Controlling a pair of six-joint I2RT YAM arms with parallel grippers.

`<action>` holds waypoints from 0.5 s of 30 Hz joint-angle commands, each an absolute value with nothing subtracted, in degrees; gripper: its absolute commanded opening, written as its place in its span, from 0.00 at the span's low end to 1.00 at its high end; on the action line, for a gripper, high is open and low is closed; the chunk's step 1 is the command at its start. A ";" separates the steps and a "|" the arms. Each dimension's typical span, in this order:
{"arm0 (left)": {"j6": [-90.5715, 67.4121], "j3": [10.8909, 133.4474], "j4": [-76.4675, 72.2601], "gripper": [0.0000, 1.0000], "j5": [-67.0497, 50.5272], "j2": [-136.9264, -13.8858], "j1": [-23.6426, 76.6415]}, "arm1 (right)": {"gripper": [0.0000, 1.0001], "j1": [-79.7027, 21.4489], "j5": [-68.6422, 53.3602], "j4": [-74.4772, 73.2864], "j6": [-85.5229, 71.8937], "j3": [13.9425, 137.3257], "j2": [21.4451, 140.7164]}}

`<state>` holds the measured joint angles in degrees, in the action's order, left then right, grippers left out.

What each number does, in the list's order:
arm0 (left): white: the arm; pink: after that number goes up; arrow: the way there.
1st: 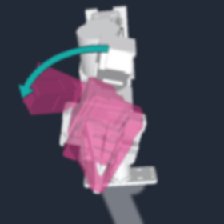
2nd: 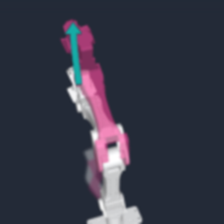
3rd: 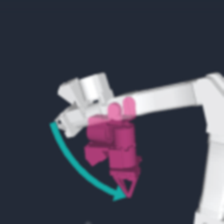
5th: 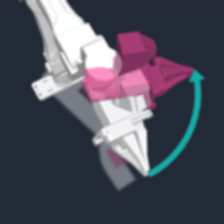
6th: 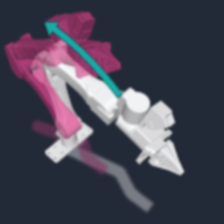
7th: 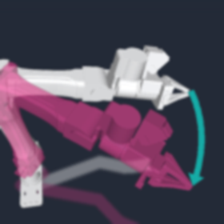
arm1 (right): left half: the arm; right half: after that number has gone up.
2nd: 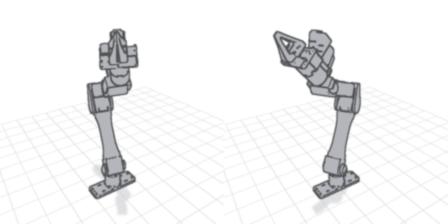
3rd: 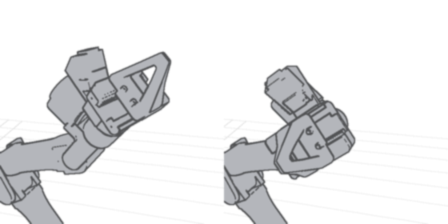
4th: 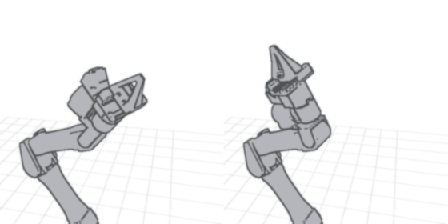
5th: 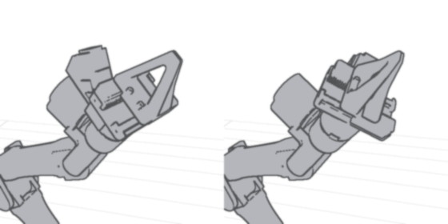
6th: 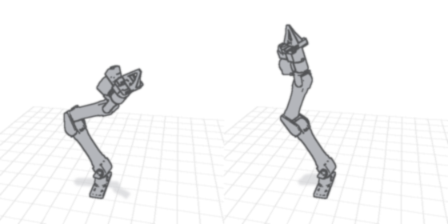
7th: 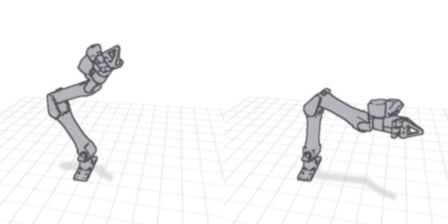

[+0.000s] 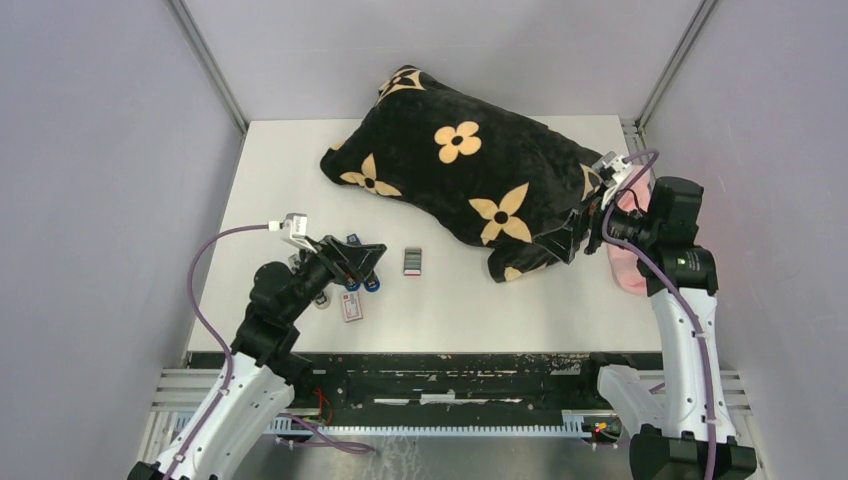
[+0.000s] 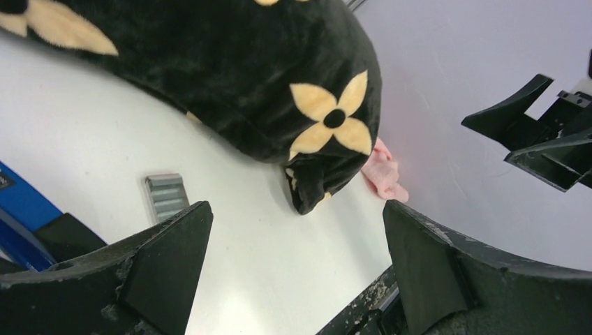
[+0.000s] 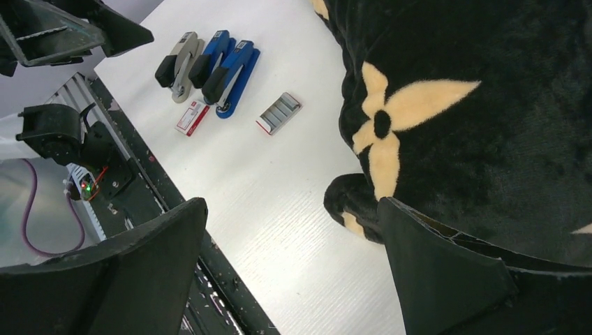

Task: Unload the staples from the stapler
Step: Pick up the stapler from the center of the board.

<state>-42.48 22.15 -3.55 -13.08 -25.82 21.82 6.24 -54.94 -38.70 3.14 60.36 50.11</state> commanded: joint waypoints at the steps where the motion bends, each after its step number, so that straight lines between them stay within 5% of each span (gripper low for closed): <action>1: -43.22 22.10 -8.53 0.99 -14.05 -27.72 21.43 | 0.99 6.27 -61.01 -33.13 7.53 60.42 51.44; 9: -35.08 27.67 0.98 0.99 -7.30 -33.78 21.37 | 0.99 6.10 -68.22 -14.05 -13.97 62.63 60.42; 15: -36.57 25.59 -1.33 0.99 -6.67 -34.01 21.36 | 0.99 5.87 -69.49 -8.07 -14.97 56.27 58.84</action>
